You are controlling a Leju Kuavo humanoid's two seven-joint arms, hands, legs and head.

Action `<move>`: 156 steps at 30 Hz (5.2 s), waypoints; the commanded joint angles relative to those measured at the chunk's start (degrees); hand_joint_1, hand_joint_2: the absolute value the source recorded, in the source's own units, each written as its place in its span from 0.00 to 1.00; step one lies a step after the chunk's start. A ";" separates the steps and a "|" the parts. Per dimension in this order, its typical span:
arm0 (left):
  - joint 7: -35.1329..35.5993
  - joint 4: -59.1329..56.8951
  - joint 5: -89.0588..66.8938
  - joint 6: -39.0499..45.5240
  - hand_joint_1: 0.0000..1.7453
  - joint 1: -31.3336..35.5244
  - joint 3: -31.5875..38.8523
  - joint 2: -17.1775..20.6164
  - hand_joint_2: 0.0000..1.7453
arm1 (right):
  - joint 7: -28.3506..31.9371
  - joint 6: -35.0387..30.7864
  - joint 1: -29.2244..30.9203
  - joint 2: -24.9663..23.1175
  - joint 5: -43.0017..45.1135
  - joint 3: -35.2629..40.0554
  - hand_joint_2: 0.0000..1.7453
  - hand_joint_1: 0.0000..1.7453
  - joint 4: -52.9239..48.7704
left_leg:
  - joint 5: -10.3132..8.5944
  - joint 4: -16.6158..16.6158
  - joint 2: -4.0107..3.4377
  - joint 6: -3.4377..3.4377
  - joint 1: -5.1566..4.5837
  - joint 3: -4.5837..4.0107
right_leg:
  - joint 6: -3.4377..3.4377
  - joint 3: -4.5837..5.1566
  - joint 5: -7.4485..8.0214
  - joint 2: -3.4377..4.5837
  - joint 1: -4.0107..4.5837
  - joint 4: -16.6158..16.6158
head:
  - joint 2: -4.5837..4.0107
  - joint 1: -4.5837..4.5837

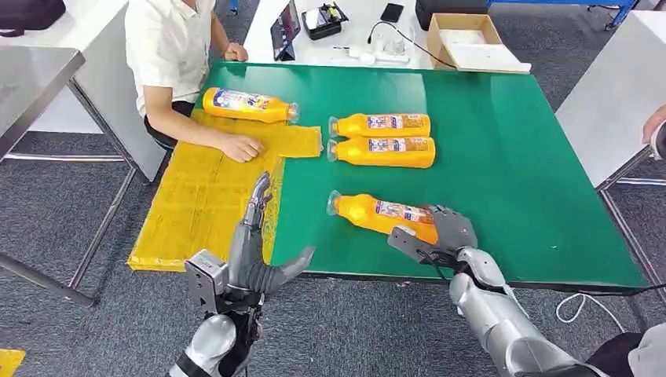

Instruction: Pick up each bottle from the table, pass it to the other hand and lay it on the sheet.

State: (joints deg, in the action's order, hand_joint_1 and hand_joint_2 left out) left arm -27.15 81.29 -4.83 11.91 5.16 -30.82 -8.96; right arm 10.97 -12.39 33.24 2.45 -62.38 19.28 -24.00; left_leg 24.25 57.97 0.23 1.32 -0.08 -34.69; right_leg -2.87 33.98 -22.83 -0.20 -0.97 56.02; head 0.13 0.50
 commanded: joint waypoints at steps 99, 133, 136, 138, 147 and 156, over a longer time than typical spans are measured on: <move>9.74 -11.98 29.47 -24.51 1.00 4.43 -4.27 0.89 1.00 | 23.29 2.79 -11.60 -12.18 32.25 21.61 1.00 1.00 -20.69 | 0.08 -0.07 0.00 -0.14 0.17 -0.78 | 0.14 0.74 -0.10 0.18 0.15 0.03 | 0.00 0.02; 14.91 -13.30 24.12 -23.05 0.00 4.13 -2.86 1.46 1.00 | 17.10 3.39 -12.55 -10.90 30.22 20.96 1.00 1.00 -24.15 | 0.14 -0.05 -0.08 -0.16 0.17 -0.71 | 0.16 0.67 -0.13 0.26 0.16 0.06 | 0.00 0.02; 16.89 -14.17 29.02 -26.49 0.00 4.80 -2.51 1.89 1.00 | 17.33 3.32 -11.90 -11.31 29.94 21.52 1.00 1.00 -23.35 | 0.14 -0.06 -0.13 -0.16 0.16 -0.72 | 0.16 0.69 -0.11 0.31 0.15 0.05 | 0.00 0.00; 17.51 -15.49 31.37 -27.71 0.84 5.68 -2.58 2.02 1.00 | 17.80 3.12 -11.27 -12.03 30.04 21.84 1.00 1.00 -22.03 | 0.16 -0.06 -0.14 -0.18 0.17 -0.65 | 0.19 0.63 -0.13 0.32 0.16 0.07 | 0.00 0.00; 15.63 -14.41 32.57 -28.23 1.00 6.34 -4.22 2.13 1.00 | 18.96 2.89 -10.52 -12.84 31.05 22.44 1.00 0.96 -20.66 | 0.18 -0.03 -0.11 -0.18 0.18 -0.67 | 0.19 0.63 -0.16 0.29 0.18 0.10 | 0.00 0.02; 13.28 -13.05 29.01 -21.66 1.00 5.91 -1.24 2.38 1.00 | 17.43 -3.10 -11.95 -12.29 29.79 21.02 1.00 0.00 -23.16 | 0.16 -0.04 -0.12 -0.17 0.18 -0.69 | 0.18 0.65 -0.13 0.30 0.17 0.08 | 0.00 0.02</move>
State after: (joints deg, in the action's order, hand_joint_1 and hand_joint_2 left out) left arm -13.03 70.10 27.41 -14.26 10.14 -30.32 -7.61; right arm 29.53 -11.34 18.83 -9.33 -31.12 37.51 -47.43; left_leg 24.30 57.95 0.24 1.22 0.08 -35.65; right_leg -2.80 34.86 -22.88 -0.01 -0.83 56.09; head 0.13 0.52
